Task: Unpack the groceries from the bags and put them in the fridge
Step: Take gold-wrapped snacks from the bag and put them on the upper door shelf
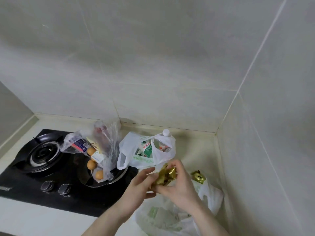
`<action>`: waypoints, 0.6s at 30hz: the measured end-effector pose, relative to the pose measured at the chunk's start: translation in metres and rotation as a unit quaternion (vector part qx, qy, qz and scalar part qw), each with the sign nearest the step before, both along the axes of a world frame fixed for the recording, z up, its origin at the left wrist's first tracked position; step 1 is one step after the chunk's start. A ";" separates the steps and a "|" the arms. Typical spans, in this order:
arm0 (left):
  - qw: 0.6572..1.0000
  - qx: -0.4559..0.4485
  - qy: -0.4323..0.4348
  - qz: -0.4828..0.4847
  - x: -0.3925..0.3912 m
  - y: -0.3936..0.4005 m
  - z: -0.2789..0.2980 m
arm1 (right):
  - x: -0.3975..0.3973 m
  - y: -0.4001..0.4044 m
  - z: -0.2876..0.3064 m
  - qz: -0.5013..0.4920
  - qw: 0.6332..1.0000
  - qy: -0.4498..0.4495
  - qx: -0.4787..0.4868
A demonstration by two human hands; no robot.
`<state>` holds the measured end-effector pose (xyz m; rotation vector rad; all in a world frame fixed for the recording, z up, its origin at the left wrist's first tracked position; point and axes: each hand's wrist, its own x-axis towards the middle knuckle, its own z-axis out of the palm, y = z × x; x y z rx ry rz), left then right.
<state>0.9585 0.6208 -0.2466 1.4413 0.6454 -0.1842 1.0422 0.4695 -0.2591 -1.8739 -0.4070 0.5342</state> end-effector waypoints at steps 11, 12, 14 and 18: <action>0.985 -0.011 0.022 0.171 -0.032 0.007 -0.002 | 0.058 -0.027 -0.075 -0.101 0.991 0.018 -0.085; 0.984 -0.014 0.022 0.178 -0.035 0.009 0.001 | 0.071 -0.032 -0.093 -0.123 0.982 0.011 -0.142; 0.981 -0.024 0.027 0.190 -0.038 0.012 0.004 | 0.092 -0.047 -0.127 -0.123 0.963 0.013 -0.241; 0.979 -0.027 0.040 0.197 -0.040 0.012 0.012 | 0.105 -0.072 -0.157 -0.066 0.919 -0.029 -0.387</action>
